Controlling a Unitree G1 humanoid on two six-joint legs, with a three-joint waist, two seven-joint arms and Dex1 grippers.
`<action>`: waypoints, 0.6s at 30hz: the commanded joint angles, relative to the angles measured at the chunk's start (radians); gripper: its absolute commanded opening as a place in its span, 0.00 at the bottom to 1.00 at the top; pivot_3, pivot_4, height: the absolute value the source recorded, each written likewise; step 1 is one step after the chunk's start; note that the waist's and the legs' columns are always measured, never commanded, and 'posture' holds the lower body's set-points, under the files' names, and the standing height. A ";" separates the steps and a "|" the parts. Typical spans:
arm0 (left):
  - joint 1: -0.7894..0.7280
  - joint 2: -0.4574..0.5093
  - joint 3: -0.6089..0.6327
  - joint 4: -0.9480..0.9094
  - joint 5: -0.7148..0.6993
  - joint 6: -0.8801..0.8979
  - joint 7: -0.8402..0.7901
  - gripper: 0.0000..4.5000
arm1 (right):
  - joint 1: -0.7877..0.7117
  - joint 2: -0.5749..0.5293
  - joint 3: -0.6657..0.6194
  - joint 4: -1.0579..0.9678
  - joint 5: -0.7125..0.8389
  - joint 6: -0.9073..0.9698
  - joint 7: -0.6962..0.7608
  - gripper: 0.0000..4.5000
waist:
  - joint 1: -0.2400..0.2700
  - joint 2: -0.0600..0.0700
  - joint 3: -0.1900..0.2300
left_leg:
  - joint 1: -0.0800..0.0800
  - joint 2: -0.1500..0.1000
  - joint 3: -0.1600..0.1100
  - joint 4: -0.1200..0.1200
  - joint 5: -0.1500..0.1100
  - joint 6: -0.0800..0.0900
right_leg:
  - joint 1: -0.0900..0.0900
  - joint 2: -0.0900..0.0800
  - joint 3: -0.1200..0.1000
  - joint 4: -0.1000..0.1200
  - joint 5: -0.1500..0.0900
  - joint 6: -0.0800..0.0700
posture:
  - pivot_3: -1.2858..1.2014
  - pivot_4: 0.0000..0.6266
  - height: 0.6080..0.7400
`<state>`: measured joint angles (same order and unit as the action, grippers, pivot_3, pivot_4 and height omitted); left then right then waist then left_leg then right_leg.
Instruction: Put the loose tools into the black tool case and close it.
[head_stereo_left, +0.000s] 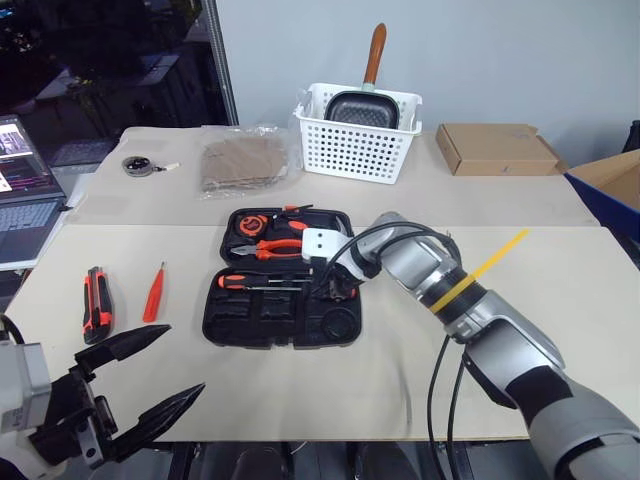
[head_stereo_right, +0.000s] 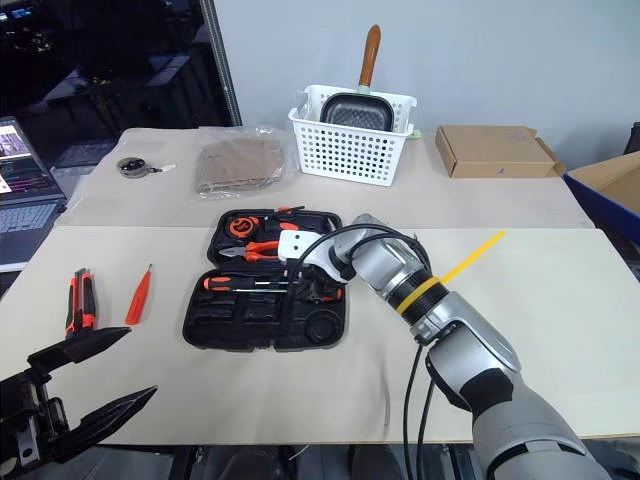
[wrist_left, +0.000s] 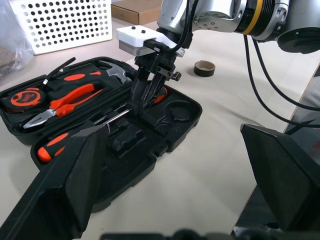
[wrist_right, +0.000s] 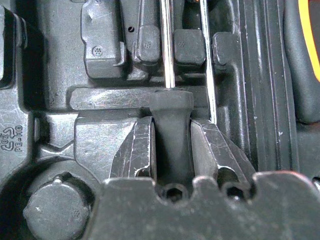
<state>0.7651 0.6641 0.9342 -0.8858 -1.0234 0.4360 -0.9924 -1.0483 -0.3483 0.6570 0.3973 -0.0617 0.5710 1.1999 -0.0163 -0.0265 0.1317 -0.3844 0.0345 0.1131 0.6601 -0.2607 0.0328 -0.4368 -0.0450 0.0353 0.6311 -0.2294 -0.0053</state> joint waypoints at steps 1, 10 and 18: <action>-0.002 0.013 0.007 -0.007 -0.015 -0.015 0.011 1.00 | 0.011 -0.033 -0.008 -0.027 -0.025 0.008 0.028 0.15 | 0.001 0.000 0.000 | 0.000 0.000 0.000 0.000 0.000 0.000 | 0.000 0.000 0.000 0.000 0.000 0.000 | 0.52 0.24 1.00; -0.013 0.023 -0.017 -0.018 -0.013 -0.012 0.039 1.00 | 0.027 -0.040 -0.006 -0.038 -0.052 -0.093 0.061 0.56 | -0.002 0.000 0.000 | 0.001 0.000 0.000 0.000 0.000 0.000 | 0.000 0.001 0.000 0.000 0.000 0.000 | 0.52 0.24 1.00; -0.019 0.019 -0.039 0.003 0.006 -0.022 0.025 1.00 | 0.030 -0.042 -0.149 -0.143 0.068 -0.041 0.124 0.72 | -0.015 0.000 0.000 | 0.001 0.001 0.000 0.000 0.000 0.000 | 0.001 0.002 0.000 0.001 0.000 0.000 | 0.52 0.24 1.00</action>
<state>0.7482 0.6823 0.8973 -0.8835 -1.0207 0.4360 -0.9587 -1.0066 -0.3892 0.5681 0.3203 -0.0469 0.5145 1.2932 -0.0309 -0.0264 0.1316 -0.3832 0.0356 0.1133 0.6601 -0.2606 0.0326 -0.4365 -0.0433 0.0356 0.6320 -0.2293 -0.0054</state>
